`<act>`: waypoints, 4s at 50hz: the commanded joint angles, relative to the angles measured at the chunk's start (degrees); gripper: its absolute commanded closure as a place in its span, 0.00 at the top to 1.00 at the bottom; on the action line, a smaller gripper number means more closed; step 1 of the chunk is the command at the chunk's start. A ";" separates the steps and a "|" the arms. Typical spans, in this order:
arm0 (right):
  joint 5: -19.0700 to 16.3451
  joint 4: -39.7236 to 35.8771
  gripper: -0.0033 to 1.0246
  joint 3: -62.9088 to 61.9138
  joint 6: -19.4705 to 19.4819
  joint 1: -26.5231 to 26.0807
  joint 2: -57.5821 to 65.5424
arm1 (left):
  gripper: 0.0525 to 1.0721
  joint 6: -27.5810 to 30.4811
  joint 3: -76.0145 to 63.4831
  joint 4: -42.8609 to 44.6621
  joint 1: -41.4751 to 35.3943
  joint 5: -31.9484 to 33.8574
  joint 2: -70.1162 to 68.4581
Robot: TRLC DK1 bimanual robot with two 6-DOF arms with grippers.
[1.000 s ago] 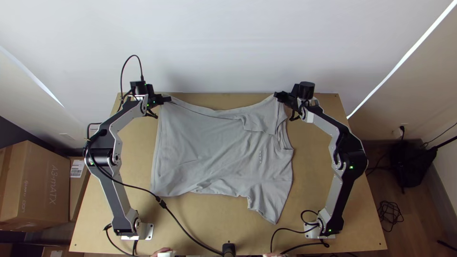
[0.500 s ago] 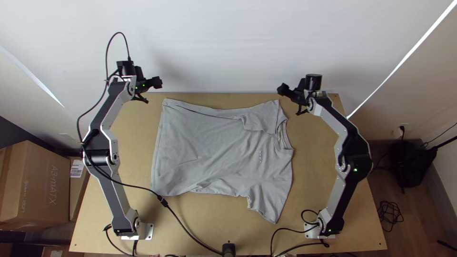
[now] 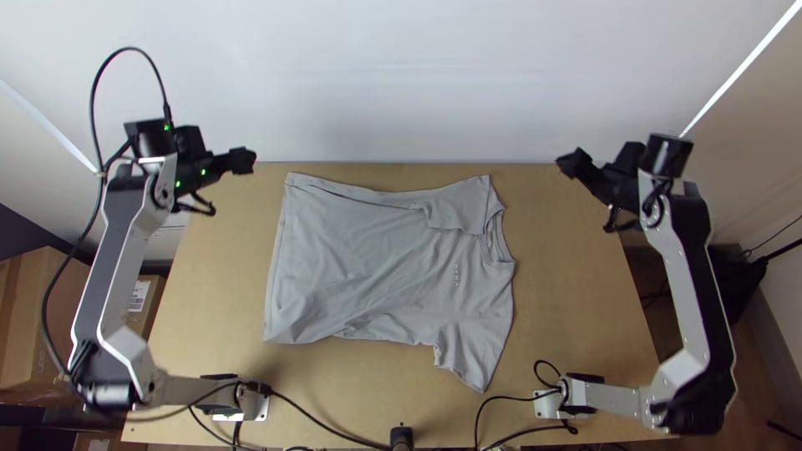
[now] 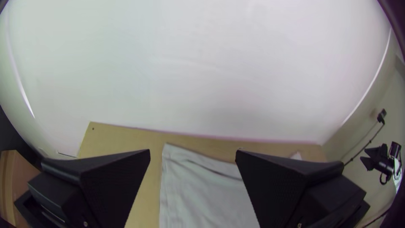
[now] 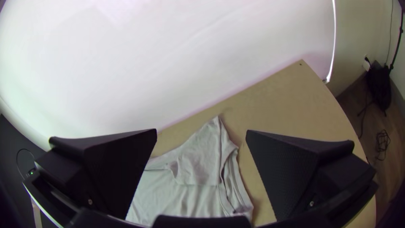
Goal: Fold the t-shirt
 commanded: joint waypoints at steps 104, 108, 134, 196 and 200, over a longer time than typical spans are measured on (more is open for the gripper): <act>0.97 -4.08 0.03 -44.35 -6.35 17.66 -0.83 | 0.95 49.81 -43.85 -35.96 1.05 -0.82 -32.15; 0.97 -4.08 0.03 -44.44 -6.44 17.66 -1.44 | 0.95 52.45 -44.82 -39.03 1.23 -1.79 -29.25; 0.97 -3.46 0.03 -45.14 -5.82 17.83 -1.53 | 0.88 59.65 -52.20 -32.26 6.50 -1.70 -24.50; 0.88 -2.50 0.03 -45.58 -4.50 17.04 -3.73 | 0.03 55.26 -55.37 -21.19 1.49 2.78 -17.91; 0.88 -2.58 0.03 -44.88 -4.15 15.55 -5.31 | 0.03 55.00 -53.61 -19.87 3.78 3.13 -17.82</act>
